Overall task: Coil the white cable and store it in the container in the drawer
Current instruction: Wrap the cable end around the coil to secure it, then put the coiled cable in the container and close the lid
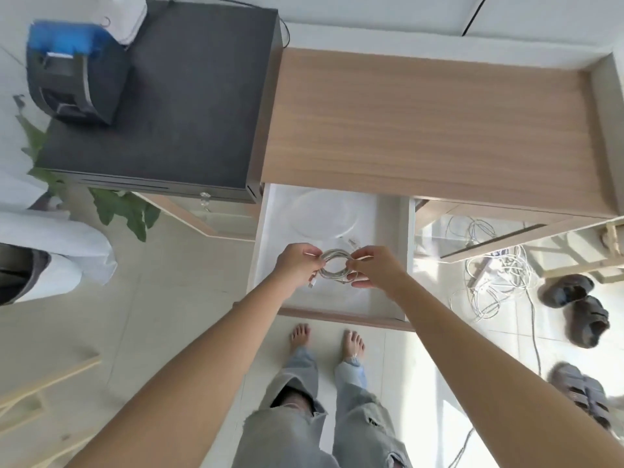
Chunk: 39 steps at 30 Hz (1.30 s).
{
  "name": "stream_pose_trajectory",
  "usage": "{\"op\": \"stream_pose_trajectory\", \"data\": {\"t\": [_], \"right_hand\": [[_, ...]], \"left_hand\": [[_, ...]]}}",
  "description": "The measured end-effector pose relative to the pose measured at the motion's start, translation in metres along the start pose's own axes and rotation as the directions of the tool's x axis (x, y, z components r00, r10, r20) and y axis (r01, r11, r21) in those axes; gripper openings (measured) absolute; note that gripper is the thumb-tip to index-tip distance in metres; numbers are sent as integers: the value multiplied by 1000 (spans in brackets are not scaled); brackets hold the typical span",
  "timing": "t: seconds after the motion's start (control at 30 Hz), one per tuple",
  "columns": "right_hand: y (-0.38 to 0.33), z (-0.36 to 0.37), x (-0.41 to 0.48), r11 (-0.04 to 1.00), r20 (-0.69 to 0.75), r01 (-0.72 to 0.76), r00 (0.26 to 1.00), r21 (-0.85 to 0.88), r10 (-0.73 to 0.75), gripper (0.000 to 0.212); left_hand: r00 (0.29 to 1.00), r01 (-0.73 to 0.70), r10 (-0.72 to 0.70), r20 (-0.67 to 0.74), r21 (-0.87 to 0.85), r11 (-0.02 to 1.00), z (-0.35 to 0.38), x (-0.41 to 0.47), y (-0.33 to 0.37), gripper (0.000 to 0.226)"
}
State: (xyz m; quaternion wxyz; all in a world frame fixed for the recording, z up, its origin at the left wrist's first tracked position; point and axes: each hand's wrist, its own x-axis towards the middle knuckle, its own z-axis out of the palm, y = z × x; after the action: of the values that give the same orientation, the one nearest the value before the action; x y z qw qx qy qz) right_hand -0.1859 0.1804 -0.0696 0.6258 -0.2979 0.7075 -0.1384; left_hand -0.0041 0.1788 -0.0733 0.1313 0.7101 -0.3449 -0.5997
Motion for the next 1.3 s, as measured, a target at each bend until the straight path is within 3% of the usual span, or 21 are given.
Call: {"op": "stream_pose_trajectory", "data": {"t": [0.27, 0.63, 0.73, 0.83, 0.9, 0.97, 1.07, 1.23, 1.3], "right_hand": [[34, 33, 70, 992, -140, -89, 987, -87, 76, 11], [34, 45, 119, 972, -77, -167, 985, -165, 156, 25], [26, 41, 114, 964, -86, -167, 985, -209, 152, 36], [12, 23, 104, 962, -102, -139, 988, -234, 118, 28], [0, 3, 101, 966, -143, -127, 985, -225, 96, 18], [-11, -14, 107, 948, -267, -78, 964, -307, -7, 26], [-25, -20, 123, 950, -301, 4, 948, -313, -103, 46], [-31, -1, 150, 961, -193, 30, 977, -276, -86, 73], [-28, 0, 158, 981, -183, 36, 981, -192, -71, 72]], "left_hand": [[997, -16, 38, -63, 306, 952, 25, 54, -40, 22], [976, -111, 179, -123, 423, 899, 36, 99, -42, 29], [979, -129, 194, -68, 533, 836, 35, 95, -34, 24], [993, -113, 105, 50, 625, 772, 17, 85, -21, 20], [998, -66, 53, 39, 580, 812, -10, 78, -10, 21], [994, -43, 91, -67, 521, 853, -36, 75, 2, 23], [948, -59, 245, -203, 644, 763, -49, 88, 15, 17], [975, 33, 82, -205, 502, 864, -35, 124, 10, 51], [981, 55, 14, -192, 344, 937, -36, 133, 3, 47]]}}
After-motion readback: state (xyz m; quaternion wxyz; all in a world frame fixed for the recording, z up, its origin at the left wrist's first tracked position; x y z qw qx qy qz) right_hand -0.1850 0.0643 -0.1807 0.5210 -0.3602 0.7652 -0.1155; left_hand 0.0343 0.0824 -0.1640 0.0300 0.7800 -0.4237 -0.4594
